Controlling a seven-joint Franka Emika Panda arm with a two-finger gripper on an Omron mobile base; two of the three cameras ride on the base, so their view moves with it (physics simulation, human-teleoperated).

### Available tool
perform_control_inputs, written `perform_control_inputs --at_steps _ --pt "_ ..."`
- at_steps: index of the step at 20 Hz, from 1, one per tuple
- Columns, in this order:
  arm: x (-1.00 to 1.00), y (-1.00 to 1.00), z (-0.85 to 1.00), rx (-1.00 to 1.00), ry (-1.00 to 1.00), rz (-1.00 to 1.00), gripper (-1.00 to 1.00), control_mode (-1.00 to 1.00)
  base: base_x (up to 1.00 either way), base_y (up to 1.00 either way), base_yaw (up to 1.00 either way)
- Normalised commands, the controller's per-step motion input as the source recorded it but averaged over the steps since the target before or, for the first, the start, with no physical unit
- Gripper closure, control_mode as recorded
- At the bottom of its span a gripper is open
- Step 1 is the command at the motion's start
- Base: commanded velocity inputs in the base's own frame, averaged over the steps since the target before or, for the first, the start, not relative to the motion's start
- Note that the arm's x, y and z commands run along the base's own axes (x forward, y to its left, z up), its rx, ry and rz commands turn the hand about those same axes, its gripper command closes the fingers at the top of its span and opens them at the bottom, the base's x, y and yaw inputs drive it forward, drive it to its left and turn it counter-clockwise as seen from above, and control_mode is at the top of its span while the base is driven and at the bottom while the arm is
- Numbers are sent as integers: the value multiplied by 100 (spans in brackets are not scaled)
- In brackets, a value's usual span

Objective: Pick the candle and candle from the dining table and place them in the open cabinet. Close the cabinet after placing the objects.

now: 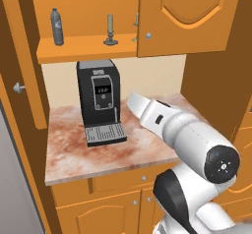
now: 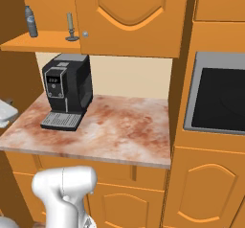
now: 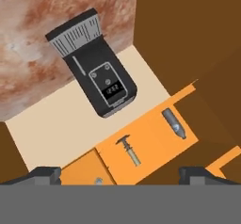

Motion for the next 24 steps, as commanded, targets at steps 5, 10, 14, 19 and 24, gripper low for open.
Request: perform_control_inputs --at_steps 5,10,14,19,24 --pt "-17 24 -24 -12 -2 4 -100 -100 0 0 0" --pt "-13 21 -29 -12 -4 4 -100 -100 0 0 0" --pt "-20 17 -25 -12 -7 4 -100 -100 0 0 0" --pt "-16 18 -26 -12 -9 4 -100 -100 0 0 0" --pt "-27 22 -16 -10 -5 5 -100 -100 0 0 0"
